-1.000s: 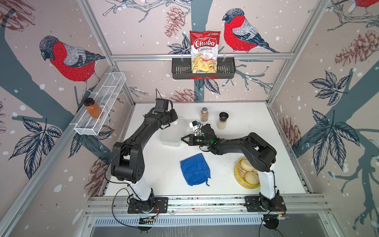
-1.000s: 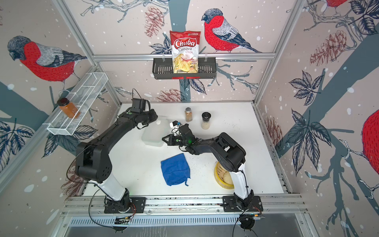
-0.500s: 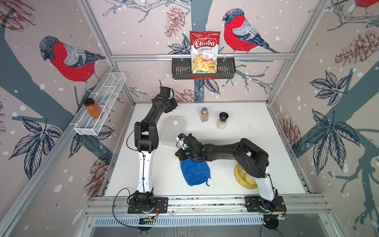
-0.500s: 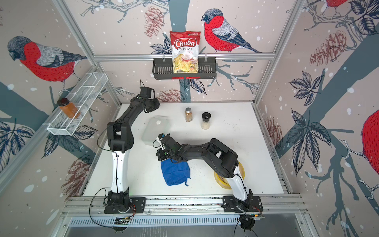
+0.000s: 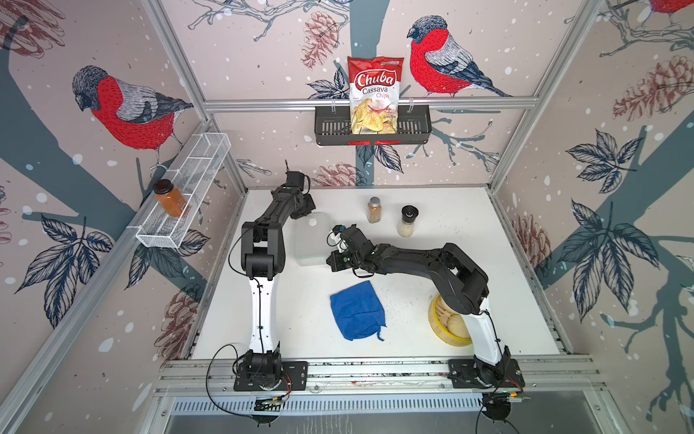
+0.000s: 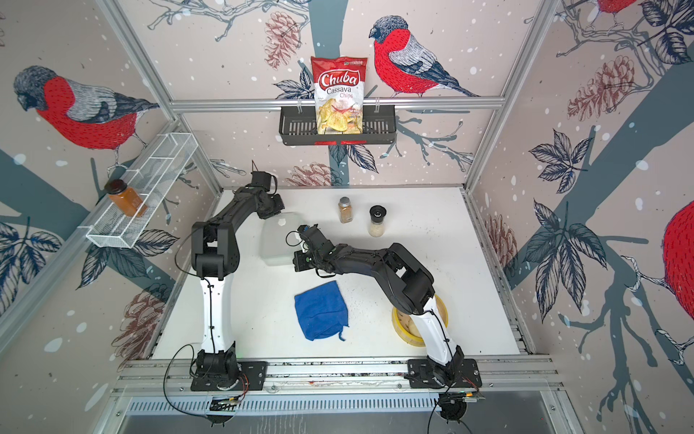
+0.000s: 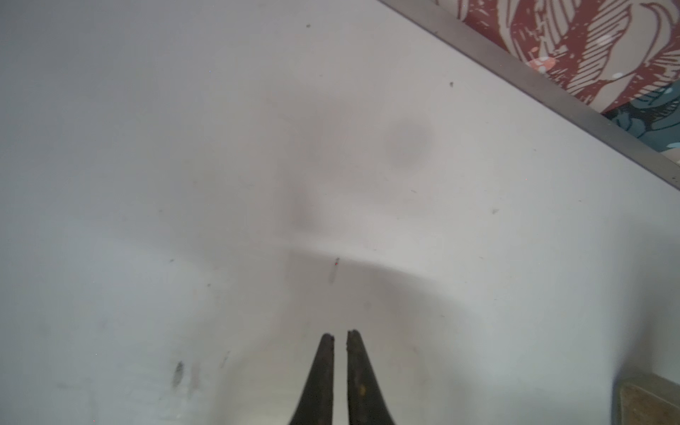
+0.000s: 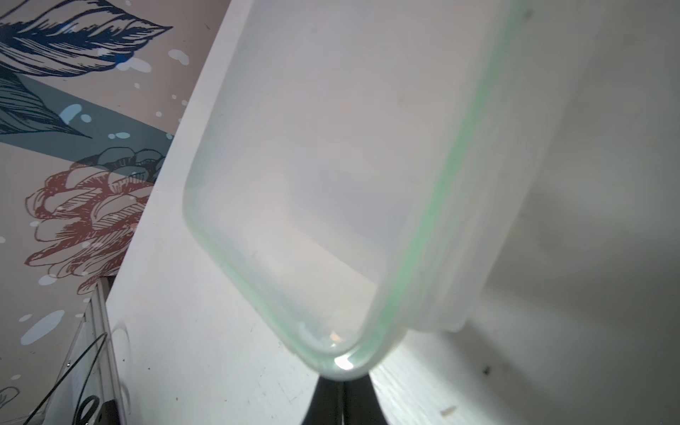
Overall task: Wipe the insides of the lunch boxes
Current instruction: Adjust the lunch box at the center of the board.
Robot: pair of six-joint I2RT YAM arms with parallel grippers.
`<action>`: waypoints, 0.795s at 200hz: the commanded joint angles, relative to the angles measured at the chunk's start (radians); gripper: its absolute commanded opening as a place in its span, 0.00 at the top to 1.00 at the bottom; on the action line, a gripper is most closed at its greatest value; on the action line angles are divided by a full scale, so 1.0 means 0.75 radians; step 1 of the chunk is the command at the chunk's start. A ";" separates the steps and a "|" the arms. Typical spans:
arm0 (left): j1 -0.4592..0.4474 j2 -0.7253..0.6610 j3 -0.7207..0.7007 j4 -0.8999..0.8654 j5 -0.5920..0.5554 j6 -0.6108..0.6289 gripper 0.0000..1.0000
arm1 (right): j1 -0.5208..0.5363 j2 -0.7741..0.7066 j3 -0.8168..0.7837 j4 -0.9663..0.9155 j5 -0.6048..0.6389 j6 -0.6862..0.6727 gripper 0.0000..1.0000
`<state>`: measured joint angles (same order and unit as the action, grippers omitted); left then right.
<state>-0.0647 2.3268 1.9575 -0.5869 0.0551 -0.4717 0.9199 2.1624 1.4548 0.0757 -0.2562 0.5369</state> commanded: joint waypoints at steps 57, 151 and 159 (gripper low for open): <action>0.008 -0.329 -0.470 -0.081 -0.102 0.020 0.89 | -0.085 -0.041 -0.021 0.001 0.008 -0.023 1.00; 0.008 -0.883 -1.007 -0.098 -0.176 -0.028 0.83 | -0.214 -0.194 -0.285 0.110 -0.026 0.008 0.96; 0.008 -0.915 -0.984 -0.113 -0.191 -0.033 0.83 | -0.231 -0.225 -0.327 0.129 -0.032 0.013 0.96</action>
<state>-0.0574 1.6958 1.2030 -0.6197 -0.0490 -0.4839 0.7723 2.0468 1.2686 0.0982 -0.2642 0.5301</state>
